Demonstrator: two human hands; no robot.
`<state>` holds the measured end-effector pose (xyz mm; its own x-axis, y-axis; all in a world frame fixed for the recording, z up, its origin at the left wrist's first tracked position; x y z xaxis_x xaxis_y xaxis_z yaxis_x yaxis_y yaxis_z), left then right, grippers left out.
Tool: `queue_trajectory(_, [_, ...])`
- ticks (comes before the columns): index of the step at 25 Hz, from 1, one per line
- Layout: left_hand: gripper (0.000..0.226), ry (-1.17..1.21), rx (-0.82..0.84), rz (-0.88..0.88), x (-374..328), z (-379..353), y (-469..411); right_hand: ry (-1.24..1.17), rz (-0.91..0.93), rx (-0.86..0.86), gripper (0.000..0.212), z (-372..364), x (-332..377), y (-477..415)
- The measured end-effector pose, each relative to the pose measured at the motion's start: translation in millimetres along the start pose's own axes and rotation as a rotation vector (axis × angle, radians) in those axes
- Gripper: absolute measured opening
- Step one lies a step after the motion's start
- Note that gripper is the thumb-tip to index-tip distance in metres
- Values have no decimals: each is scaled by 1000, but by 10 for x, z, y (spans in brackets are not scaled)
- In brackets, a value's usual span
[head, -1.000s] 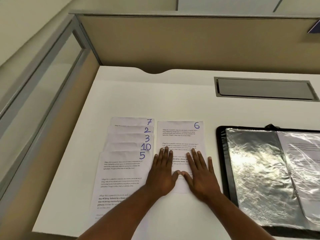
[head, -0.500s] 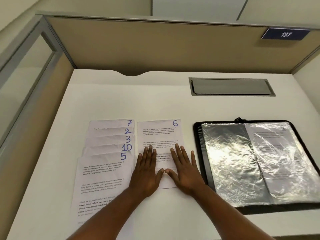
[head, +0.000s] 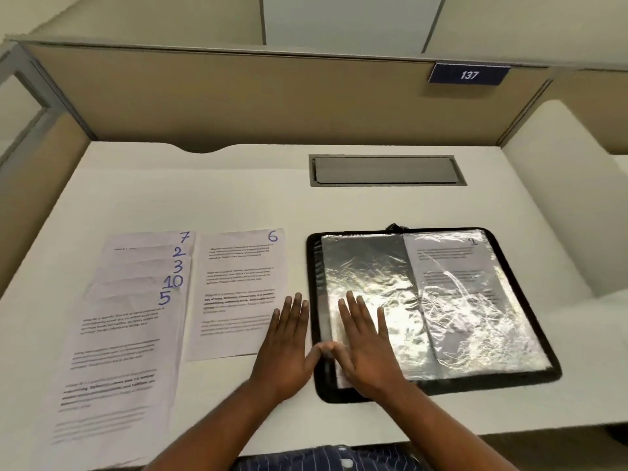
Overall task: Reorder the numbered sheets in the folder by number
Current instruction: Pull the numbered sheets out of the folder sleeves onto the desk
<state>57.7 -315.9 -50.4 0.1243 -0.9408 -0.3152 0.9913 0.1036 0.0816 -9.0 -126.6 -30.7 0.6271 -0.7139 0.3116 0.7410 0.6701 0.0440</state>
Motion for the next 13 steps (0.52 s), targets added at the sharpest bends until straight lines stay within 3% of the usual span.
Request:
queue_trajectory(6, [81, 1, 75, 15, -1431, -402, -160, -26, -58, -34, 77, 308, -1298, 672])
queue_trajectory(13, [81, -50, 223, 64, -2556, -758, -215, 37, -229, 30, 83, 459, -2413, 1591])
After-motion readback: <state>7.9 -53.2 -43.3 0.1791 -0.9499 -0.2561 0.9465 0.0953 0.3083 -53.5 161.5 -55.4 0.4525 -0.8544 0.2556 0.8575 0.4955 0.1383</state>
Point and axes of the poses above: each hand's wrist, its own y-axis away from the middle knuckle, its own z-axis out of the back of the hand, x = y × z, the point moved 1 cm from there along -y, towards the middle knuckle, and after that the axes turned 4 degrees about z, right-handed, at the moved point
